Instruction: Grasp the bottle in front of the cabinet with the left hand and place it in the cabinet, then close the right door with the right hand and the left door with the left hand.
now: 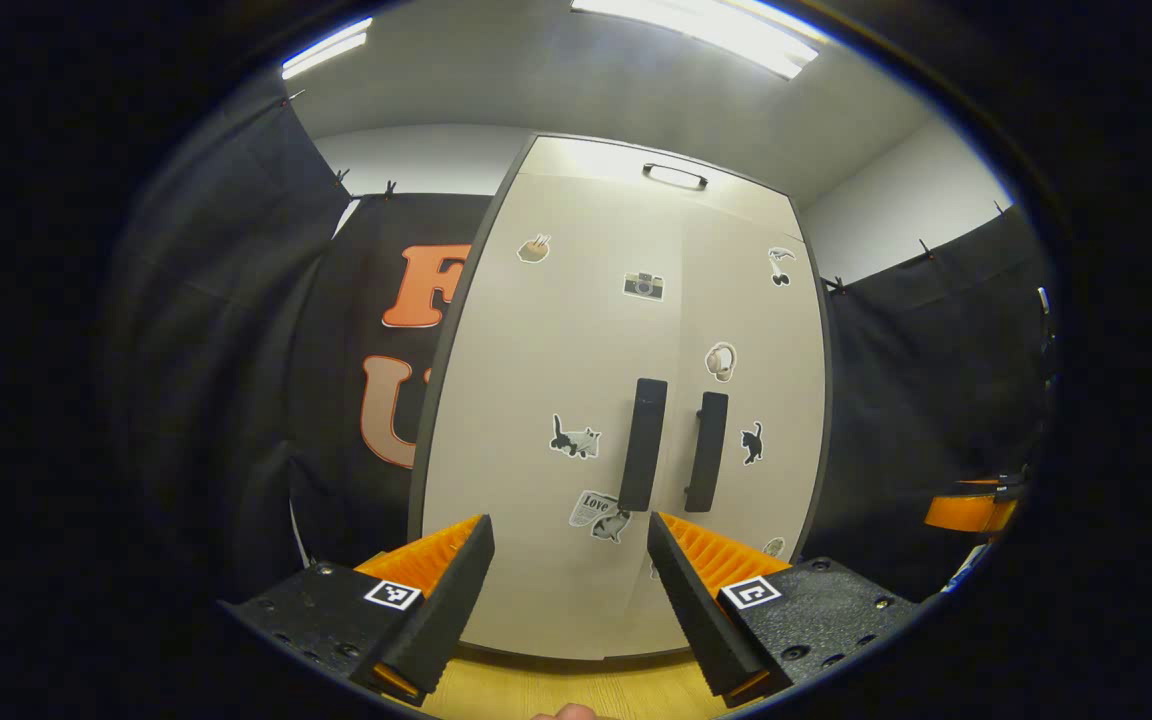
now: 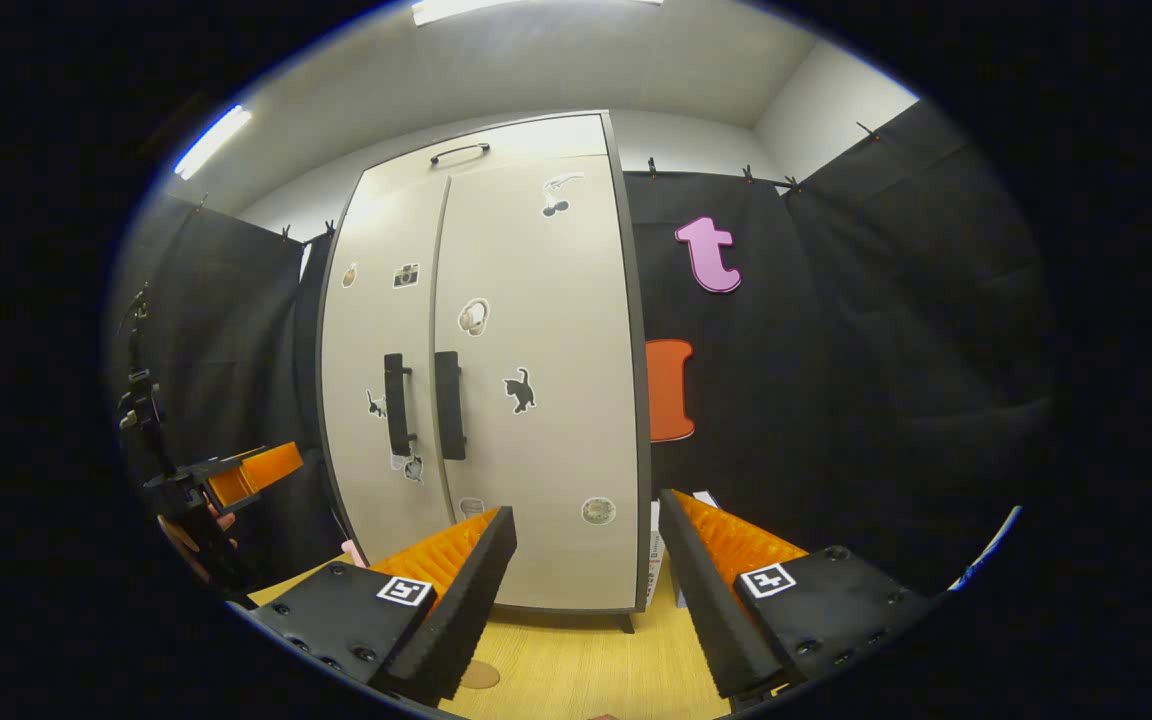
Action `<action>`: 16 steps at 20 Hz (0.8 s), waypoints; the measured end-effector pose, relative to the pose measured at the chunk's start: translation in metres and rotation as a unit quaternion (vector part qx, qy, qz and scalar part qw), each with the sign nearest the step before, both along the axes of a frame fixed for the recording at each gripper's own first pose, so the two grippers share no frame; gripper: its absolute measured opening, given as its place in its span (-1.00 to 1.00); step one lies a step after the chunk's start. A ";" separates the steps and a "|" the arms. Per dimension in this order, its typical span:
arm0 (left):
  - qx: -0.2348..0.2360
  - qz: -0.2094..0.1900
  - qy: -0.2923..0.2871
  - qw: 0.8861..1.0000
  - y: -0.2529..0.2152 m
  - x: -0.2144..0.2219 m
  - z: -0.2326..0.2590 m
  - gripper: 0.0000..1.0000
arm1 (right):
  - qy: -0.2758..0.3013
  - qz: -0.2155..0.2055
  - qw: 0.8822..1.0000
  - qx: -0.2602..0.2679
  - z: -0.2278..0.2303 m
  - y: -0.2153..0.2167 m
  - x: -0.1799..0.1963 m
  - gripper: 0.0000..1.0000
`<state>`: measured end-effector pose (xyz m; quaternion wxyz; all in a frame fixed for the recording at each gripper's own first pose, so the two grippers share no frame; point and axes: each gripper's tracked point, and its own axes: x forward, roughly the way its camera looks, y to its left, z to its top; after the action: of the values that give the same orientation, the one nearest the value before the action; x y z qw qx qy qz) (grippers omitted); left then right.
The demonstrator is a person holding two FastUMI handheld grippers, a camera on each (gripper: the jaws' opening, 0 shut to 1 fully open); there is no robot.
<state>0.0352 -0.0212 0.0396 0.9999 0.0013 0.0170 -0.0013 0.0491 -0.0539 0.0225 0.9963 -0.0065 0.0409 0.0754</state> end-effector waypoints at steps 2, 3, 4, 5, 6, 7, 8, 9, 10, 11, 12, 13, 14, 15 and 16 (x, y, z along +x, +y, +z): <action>-0.001 0.011 0.002 1.000 0.005 -0.012 0.000 0.88 | -0.002 0.004 1.000 0.001 -0.001 0.003 -0.004 0.92; -0.003 0.015 0.005 1.000 0.007 -0.017 -0.002 0.88 | -0.002 0.006 1.000 0.001 -0.001 0.005 -0.006 0.92; -0.005 0.019 0.007 1.000 0.008 -0.022 -0.003 0.88 | -0.002 0.007 1.000 0.002 -0.002 0.005 -0.007 0.92; -0.008 0.023 0.008 1.000 0.010 -0.027 -0.003 0.88 | -0.002 0.009 1.000 0.003 -0.003 0.007 -0.009 0.92; -0.011 0.027 0.008 1.000 0.012 -0.032 -0.004 0.88 | -0.002 0.011 1.000 0.003 -0.003 0.008 -0.010 0.92; -0.014 0.031 0.008 0.999 0.015 -0.036 -0.005 0.88 | -0.001 0.013 1.000 0.003 -0.004 0.008 -0.011 0.92; -0.016 0.035 0.011 0.999 0.018 -0.039 -0.008 0.88 | 0.000 0.015 1.000 0.002 -0.006 0.009 -0.012 0.92; -0.017 0.040 0.013 0.999 0.021 -0.042 -0.010 0.88 | 0.002 0.017 1.000 0.002 -0.007 0.009 -0.013 0.92; -0.017 0.045 0.014 0.999 0.024 -0.044 -0.010 0.88 | 0.003 0.019 1.000 0.001 -0.007 0.010 -0.014 0.92; -0.015 0.050 0.014 0.999 0.027 -0.047 -0.010 0.88 | 0.004 0.021 1.000 0.001 -0.007 0.011 -0.015 0.92; -0.013 0.053 0.012 0.998 0.030 -0.049 -0.009 0.88 | 0.004 0.022 1.000 0.000 -0.008 0.010 -0.016 0.92; -0.009 0.056 0.010 0.998 0.031 -0.051 -0.007 0.88 | 0.003 0.022 1.000 -0.001 -0.008 0.010 -0.016 0.92; -0.007 0.060 0.007 0.998 0.033 -0.051 -0.006 0.88 | 0.002 0.021 1.000 0.000 -0.008 0.009 -0.017 0.92; -0.006 0.061 0.005 0.998 0.033 -0.052 -0.005 0.88 | 0.002 0.020 1.000 0.000 -0.007 0.008 -0.016 0.92; -0.007 0.059 0.003 0.998 0.031 -0.052 -0.004 0.88 | 0.002 0.020 1.000 0.002 -0.008 0.007 -0.017 0.92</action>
<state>-0.0170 0.0099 0.0358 0.9981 -0.0070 0.0197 0.0580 0.0319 -0.0468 0.0149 0.9945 -0.0051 0.0428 0.0952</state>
